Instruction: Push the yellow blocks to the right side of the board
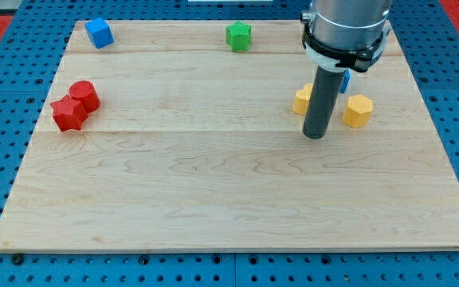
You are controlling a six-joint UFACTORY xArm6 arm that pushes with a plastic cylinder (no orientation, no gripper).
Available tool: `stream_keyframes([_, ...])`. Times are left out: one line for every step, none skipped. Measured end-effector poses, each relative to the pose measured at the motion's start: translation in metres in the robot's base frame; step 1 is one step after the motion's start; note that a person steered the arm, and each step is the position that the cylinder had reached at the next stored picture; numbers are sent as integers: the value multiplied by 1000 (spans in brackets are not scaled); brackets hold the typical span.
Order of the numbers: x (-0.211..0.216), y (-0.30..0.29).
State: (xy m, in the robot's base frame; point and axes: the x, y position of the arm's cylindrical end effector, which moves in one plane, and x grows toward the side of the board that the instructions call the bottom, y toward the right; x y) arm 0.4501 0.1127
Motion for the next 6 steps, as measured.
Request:
stream_keyframes([15, -39])
stream_keyframes([16, -105])
stream_keyframes([-17, -141])
stream_keyframes([-75, -140])
stream_keyframes([-88, -139])
stream_keyframes([-113, -74])
